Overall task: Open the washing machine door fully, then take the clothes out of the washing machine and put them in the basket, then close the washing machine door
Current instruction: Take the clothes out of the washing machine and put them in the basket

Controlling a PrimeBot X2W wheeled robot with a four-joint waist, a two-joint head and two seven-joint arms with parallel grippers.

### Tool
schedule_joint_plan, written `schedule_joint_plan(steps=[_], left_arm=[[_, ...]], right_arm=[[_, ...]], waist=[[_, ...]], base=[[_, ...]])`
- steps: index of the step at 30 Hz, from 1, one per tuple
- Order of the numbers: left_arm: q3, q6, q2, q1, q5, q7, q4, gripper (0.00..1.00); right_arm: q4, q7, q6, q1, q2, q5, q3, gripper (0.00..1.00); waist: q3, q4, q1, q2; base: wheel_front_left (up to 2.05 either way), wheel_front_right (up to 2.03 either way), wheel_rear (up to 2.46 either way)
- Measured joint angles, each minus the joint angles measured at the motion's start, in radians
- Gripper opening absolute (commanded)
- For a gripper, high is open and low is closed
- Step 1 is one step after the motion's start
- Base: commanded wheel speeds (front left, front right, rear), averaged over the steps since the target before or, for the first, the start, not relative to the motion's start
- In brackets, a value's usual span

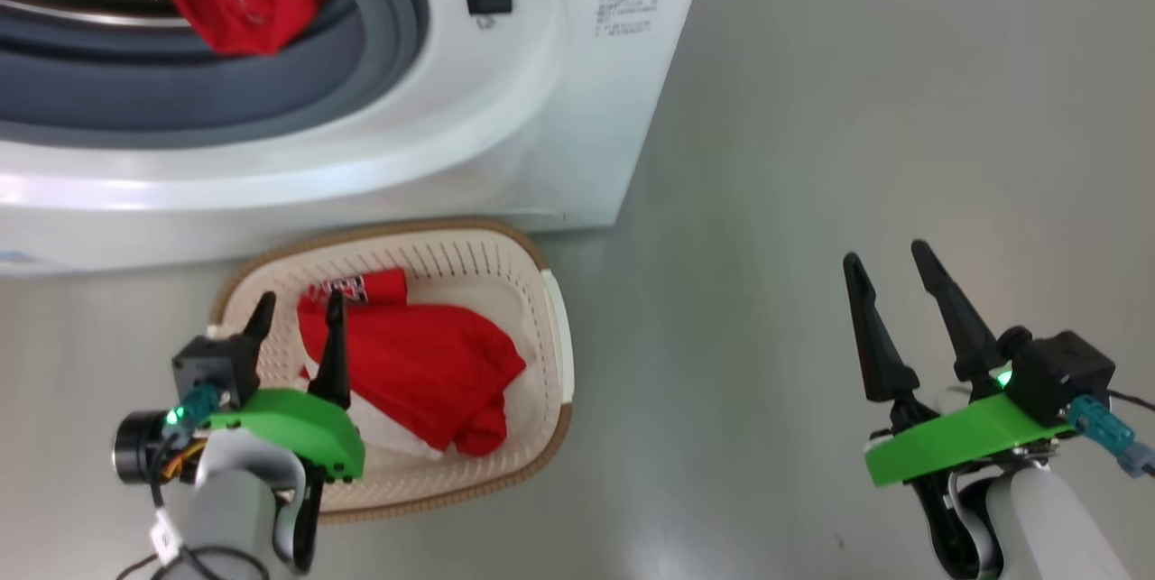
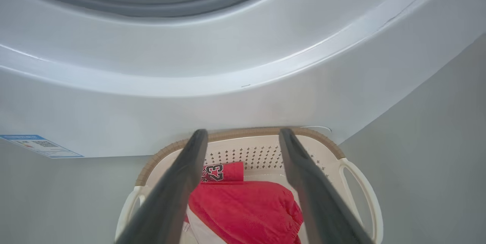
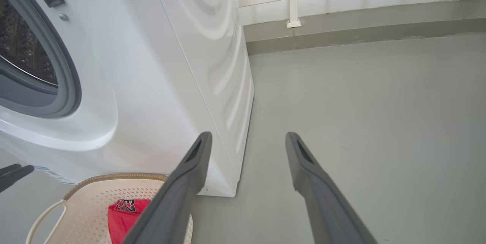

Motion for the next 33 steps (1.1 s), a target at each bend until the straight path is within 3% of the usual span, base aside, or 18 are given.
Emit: schedule_joint_plan(steps=[20,33], left_arm=[[0.035,-0.037,0.001,0.278,0.063,0.0,-0.405,1.0],[0.05,0.016,0.005,0.494,0.022,0.0,-0.58,1.0]], right_arm=[[0.009,0.0,0.0,0.117,-0.015,0.015,0.007,1.0],[-0.017,0.0,0.0,0.217,-0.022,0.028,-0.012,1.0]], waist=[[-0.231,0.013,0.0,0.0],[-0.297,0.007,0.0,0.0]], base=[[0.0,0.0,0.0],[0.0,0.0,0.0]])
